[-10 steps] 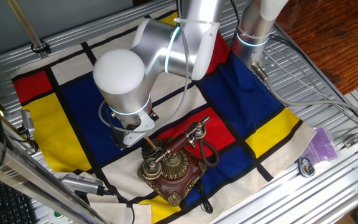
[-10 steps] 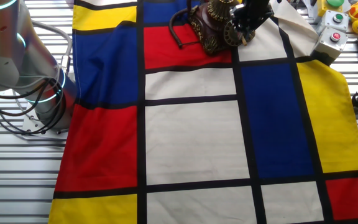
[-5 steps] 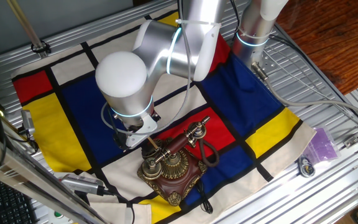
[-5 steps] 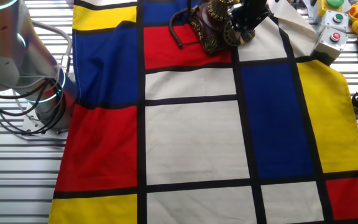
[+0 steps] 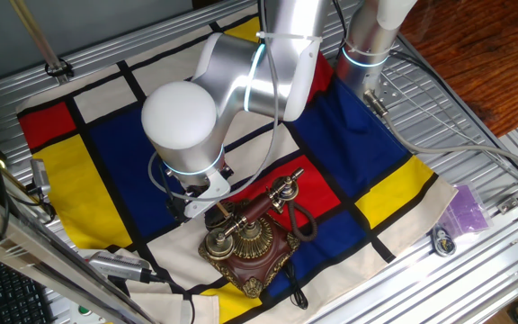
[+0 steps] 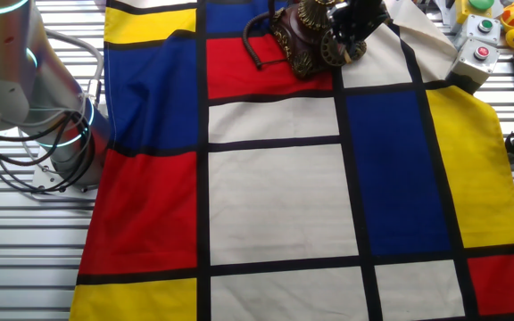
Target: Dial a number on an old rotary phone
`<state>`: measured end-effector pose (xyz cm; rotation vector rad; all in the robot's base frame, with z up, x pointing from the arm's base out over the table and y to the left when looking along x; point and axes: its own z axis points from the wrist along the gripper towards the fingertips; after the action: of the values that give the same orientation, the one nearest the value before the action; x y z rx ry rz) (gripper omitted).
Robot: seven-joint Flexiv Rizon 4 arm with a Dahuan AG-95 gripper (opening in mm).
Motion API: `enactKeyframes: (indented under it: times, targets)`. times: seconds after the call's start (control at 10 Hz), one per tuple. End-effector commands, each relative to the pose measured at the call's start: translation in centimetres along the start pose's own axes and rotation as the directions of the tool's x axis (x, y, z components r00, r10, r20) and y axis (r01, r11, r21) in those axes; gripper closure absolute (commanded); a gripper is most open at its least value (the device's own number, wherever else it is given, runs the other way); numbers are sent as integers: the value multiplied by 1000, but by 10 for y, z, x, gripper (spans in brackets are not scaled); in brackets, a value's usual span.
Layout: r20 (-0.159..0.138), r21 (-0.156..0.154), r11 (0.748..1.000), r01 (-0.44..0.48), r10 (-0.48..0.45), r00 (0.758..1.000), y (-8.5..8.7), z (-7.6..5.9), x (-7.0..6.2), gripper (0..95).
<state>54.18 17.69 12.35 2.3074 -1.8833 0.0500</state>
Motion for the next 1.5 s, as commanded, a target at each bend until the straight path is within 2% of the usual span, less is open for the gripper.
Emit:
enactKeyframes:
  times: [0.1,0.9,1.1,1.5]
  targets:
    - [-3,-4,1000,-5,5,1000,-1,0,-1,950]
    - [-18,-40,999,-28,28,999,1,-3,-3,950]
    - [-30,-46,998,-33,32,999,2,-5,-4,950]
    - [-35,-46,997,-60,58,998,2,-4,-4,950]
